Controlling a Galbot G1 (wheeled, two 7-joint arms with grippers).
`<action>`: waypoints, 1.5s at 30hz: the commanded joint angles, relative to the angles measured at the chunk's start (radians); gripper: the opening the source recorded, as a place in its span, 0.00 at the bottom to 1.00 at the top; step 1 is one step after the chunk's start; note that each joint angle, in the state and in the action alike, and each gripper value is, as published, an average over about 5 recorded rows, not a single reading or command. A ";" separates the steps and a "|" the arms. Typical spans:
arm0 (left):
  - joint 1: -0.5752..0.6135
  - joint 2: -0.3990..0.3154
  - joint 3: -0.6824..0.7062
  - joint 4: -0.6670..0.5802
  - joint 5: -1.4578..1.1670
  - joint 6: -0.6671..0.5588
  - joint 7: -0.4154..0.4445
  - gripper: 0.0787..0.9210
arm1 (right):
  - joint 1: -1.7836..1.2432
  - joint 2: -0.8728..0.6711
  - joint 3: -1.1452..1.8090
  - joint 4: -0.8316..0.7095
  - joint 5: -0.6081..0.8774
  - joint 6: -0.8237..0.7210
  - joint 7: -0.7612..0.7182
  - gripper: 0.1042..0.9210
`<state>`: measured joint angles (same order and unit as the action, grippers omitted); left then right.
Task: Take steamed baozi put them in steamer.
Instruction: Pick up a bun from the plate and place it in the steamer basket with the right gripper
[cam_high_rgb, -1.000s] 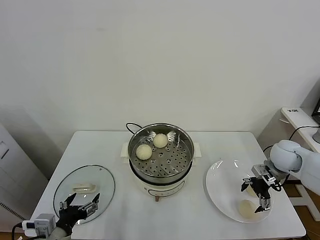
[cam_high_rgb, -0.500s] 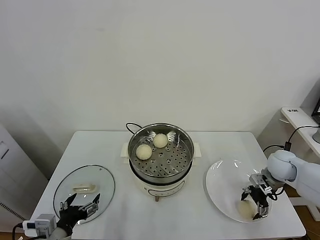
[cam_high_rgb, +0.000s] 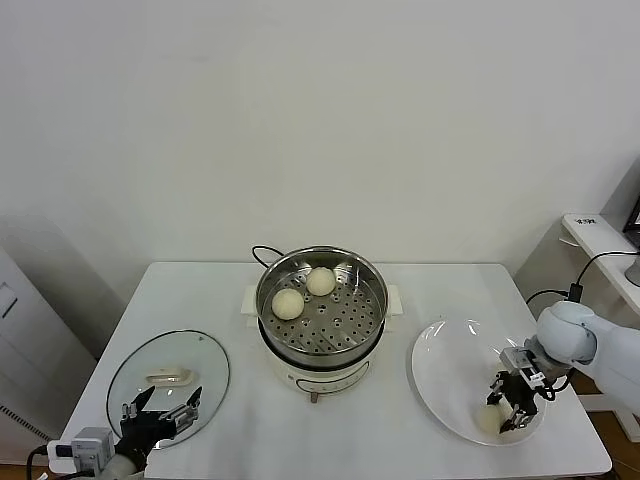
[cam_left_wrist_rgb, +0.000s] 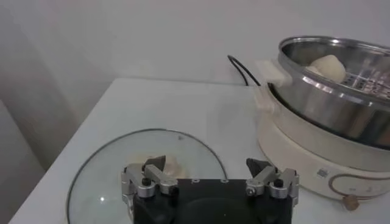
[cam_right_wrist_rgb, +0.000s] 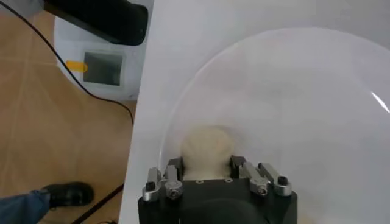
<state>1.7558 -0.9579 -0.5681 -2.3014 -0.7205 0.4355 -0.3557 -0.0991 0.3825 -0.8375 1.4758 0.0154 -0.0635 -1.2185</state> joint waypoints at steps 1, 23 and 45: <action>-0.006 0.003 0.005 0.006 0.000 0.003 -0.001 0.88 | 0.440 0.020 -0.202 -0.013 0.107 0.009 -0.024 0.42; -0.024 0.006 0.020 0.004 0.000 0.002 0.000 0.88 | 0.777 0.685 -0.281 -0.246 0.245 0.560 -0.048 0.43; -0.036 0.005 0.021 0.009 -0.002 -0.002 0.001 0.88 | 0.515 0.763 -0.220 -0.057 -0.128 0.898 -0.068 0.43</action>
<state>1.7198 -0.9524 -0.5472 -2.2946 -0.7217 0.4340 -0.3547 0.4991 1.0960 -1.0670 1.3755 0.0247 0.7103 -1.2756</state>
